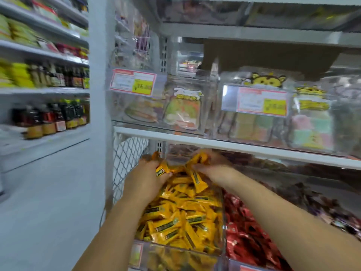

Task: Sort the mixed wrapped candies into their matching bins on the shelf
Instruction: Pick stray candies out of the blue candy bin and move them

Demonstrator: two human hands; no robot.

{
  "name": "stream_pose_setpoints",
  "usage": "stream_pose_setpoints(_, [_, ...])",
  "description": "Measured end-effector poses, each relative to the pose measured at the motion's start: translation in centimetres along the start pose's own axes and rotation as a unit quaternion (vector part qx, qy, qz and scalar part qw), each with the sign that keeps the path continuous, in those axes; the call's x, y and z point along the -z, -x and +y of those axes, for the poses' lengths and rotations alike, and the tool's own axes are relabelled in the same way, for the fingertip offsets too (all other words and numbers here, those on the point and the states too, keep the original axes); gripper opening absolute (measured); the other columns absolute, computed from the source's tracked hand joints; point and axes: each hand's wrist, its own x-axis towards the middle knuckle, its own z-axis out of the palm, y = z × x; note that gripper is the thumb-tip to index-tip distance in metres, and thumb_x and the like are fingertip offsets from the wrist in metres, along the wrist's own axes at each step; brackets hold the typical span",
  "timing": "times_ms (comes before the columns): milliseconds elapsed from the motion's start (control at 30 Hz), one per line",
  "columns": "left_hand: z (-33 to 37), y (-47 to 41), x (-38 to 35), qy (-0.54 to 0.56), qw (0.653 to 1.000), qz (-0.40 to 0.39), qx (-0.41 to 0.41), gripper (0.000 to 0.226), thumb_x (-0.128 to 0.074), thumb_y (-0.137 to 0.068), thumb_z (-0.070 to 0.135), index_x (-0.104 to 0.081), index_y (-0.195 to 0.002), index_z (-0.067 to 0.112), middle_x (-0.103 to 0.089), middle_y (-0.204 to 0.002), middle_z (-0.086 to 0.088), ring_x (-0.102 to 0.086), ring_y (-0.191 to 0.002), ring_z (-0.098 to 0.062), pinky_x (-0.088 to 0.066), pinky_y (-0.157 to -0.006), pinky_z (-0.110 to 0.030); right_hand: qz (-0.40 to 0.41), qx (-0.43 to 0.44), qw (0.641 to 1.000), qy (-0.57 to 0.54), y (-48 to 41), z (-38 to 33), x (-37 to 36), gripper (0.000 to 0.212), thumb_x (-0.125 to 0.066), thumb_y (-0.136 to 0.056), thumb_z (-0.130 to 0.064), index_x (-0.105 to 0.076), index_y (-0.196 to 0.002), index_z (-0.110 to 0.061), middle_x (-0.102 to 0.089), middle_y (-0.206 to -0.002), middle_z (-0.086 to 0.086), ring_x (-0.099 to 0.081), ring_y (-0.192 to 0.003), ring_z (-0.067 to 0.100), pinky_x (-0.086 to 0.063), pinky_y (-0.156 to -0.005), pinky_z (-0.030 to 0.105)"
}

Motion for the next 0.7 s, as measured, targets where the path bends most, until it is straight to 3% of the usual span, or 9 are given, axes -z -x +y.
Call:
stream_pose_setpoints(67, [-1.0,-0.6,-0.7,0.02,0.999,-0.009,-0.029,0.054,-0.068,-0.078,0.057,-0.058,-0.126,0.037,-0.048,-0.138,-0.002,-0.048,-0.124,-0.028,-0.043,-0.099,-0.037,-0.02,-0.006,0.995,0.101,-2.1,1.6,-0.9,0.024,-0.07,-0.084,-0.026,-0.061,-0.103,-0.037,-0.065,-0.106,-0.007,-0.06,-0.104,0.016,-0.047,-0.09,0.027])
stream_pose_setpoints(133, [-1.7,-0.7,-1.2,0.018,0.998,-0.044,-0.047,0.065,-0.069,-0.072,0.063,-0.051,-0.132,0.043,-0.037,-0.15,0.0,-0.033,-0.137,-0.027,-0.033,-0.111,-0.04,-0.058,-0.015,0.985,0.162,-2.8,2.7,-0.9,0.04,-0.069,-0.081,-0.045,-0.058,-0.119,-0.04,-0.057,-0.13,-0.006,-0.047,-0.126,0.018,-0.039,-0.106,0.035])
stream_pose_setpoints(233, [-2.2,-0.6,-1.7,-0.029,0.991,-0.107,-0.07,0.08,-0.055,-0.07,0.077,-0.031,-0.142,0.05,-0.012,-0.16,0.002,-0.009,-0.147,-0.025,-0.02,-0.117,-0.044,-0.105,0.009,0.975,0.196,-2.7,3.9,-0.7,0.067,-0.059,-0.078,-0.066,-0.041,-0.138,-0.044,-0.042,-0.147,-0.008,-0.035,-0.138,0.017,-0.034,-0.111,0.038])
stream_pose_setpoints(333, [-2.1,-0.5,-2.1,-0.08,0.983,-0.147,-0.071,0.084,-0.028,-0.068,0.087,-0.021,-0.144,0.053,-0.004,-0.162,0.005,-0.001,-0.147,-0.024,-0.014,-0.118,-0.048,-0.155,0.033,0.93,0.331,-2.1,4.3,-1.5,0.09,-0.019,-0.072,-0.088,-0.023,-0.147,-0.039,-0.037,-0.152,0.001,-0.039,-0.136,0.025,-0.036,-0.109,0.042])
stream_pose_setpoints(433, [-1.4,0.0,-2.1,-0.107,0.981,-0.152,-0.062,0.072,-0.031,-0.081,0.08,-0.018,-0.146,0.051,-0.003,-0.162,0.007,0.003,-0.148,-0.023,-0.01,-0.117,-0.051,-0.177,-0.009,0.903,0.392,-2.0,4.2,-1.9,0.089,-0.016,-0.074,-0.087,-0.01,-0.15,-0.042,-0.016,-0.16,-0.001,-0.02,-0.145,0.028,-0.023,-0.116,0.047])
stream_pose_setpoints(500, [-0.7,0.4,-1.5,-0.1,0.983,-0.146,-0.056,0.068,-0.036,-0.085,0.075,-0.017,-0.146,0.051,-0.003,-0.161,0.009,0.006,-0.148,-0.022,-0.007,-0.116,-0.052,-0.169,-0.021,0.929,0.328,-0.7,3.3,-1.1,0.086,-0.029,-0.078,-0.084,-0.008,-0.15,-0.041,-0.01,-0.161,-0.006,-0.013,-0.148,0.022,-0.016,-0.119,0.042])
stream_pose_setpoints(600, [1.6,1.0,-0.5,-0.076,0.988,-0.117,-0.071,0.064,-0.039,-0.086,0.071,-0.026,-0.145,0.049,-0.013,-0.16,0.008,-0.002,-0.148,-0.021,-0.008,-0.117,-0.047,-0.105,-0.012,0.979,0.172,3.1,1.8,2.7,0.065,-0.042,-0.095,-0.055,-0.017,-0.151,-0.035,-0.023,-0.152,-0.016,-0.024,-0.14,0.005,-0.018,-0.107,0.013])
stream_pose_setpoints(700, [5.8,2.0,-0.4,-0.067,0.986,-0.076,-0.134,0.065,-0.034,-0.085,0.071,-0.042,-0.14,0.038,-0.042,-0.147,-0.001,-0.034,-0.137,-0.025,-0.027,-0.111,-0.038,-0.015,-0.019,0.991,0.133,8.0,2.2,8.5,0.045,-0.044,-0.1,-0.035,-0.039,-0.144,-0.029,-0.042,-0.14,-0.017,-0.037,-0.129,-0.003,-0.021,-0.094,0.001])
